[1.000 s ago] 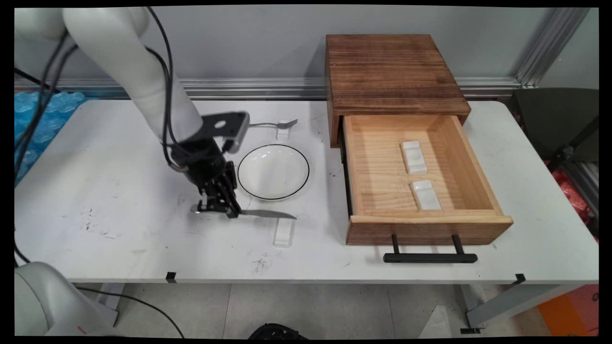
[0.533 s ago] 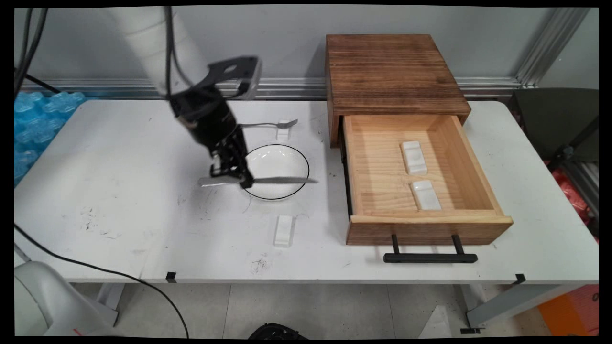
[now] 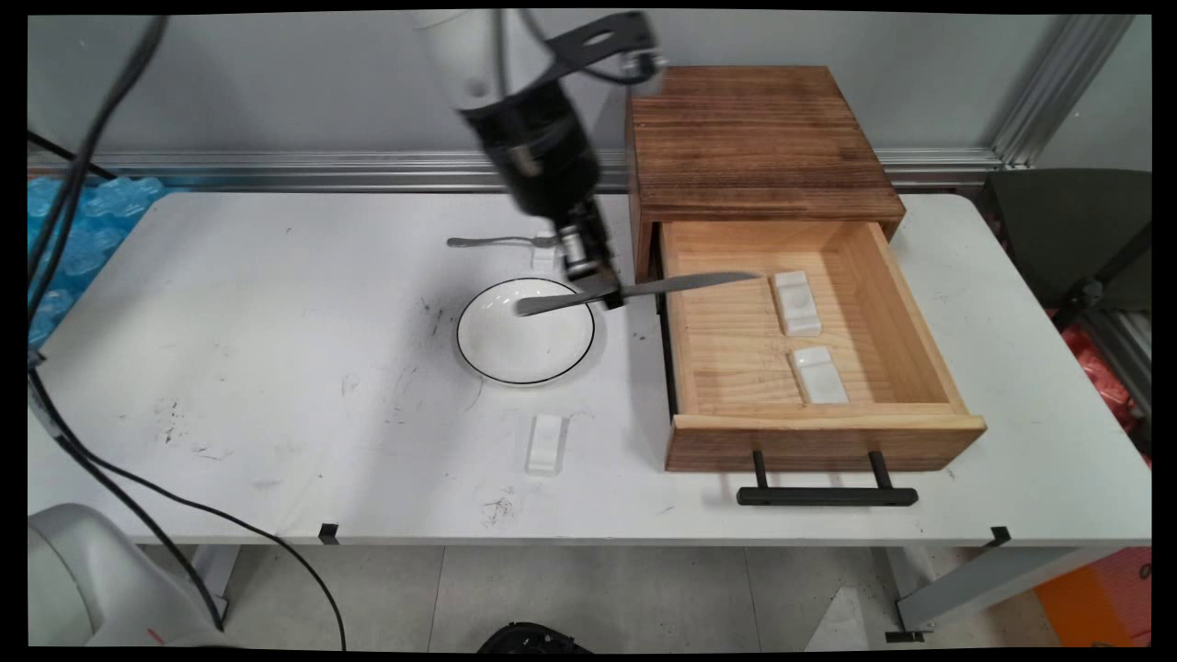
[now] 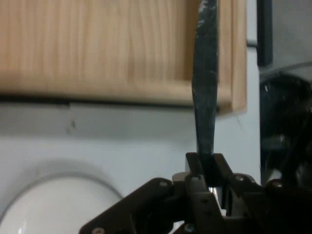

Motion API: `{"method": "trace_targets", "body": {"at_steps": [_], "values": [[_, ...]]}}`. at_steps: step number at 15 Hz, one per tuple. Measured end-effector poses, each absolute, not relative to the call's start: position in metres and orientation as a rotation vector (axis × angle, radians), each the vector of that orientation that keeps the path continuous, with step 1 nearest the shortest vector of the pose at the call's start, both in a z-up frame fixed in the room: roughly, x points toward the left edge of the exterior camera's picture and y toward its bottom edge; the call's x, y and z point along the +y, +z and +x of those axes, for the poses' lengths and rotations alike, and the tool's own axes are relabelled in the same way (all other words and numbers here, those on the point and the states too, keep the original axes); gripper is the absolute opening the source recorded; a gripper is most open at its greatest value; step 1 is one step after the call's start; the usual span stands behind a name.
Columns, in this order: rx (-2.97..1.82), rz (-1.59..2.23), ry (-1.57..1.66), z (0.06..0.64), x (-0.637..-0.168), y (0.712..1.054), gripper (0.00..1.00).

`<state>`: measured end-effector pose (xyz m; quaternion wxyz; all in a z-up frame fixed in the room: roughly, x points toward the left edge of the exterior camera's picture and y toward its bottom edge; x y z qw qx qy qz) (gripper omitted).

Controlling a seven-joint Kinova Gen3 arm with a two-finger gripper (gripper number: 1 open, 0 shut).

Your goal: Place the picked object into the drawer

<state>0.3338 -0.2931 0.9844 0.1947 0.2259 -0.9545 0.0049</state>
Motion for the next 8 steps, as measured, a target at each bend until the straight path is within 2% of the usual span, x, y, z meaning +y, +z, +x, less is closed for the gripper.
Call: {"method": "trace_targets", "body": {"at_steps": [8], "values": [[-2.617, 0.576, 0.051, 0.25, -0.342, 0.957, 0.0]]}}
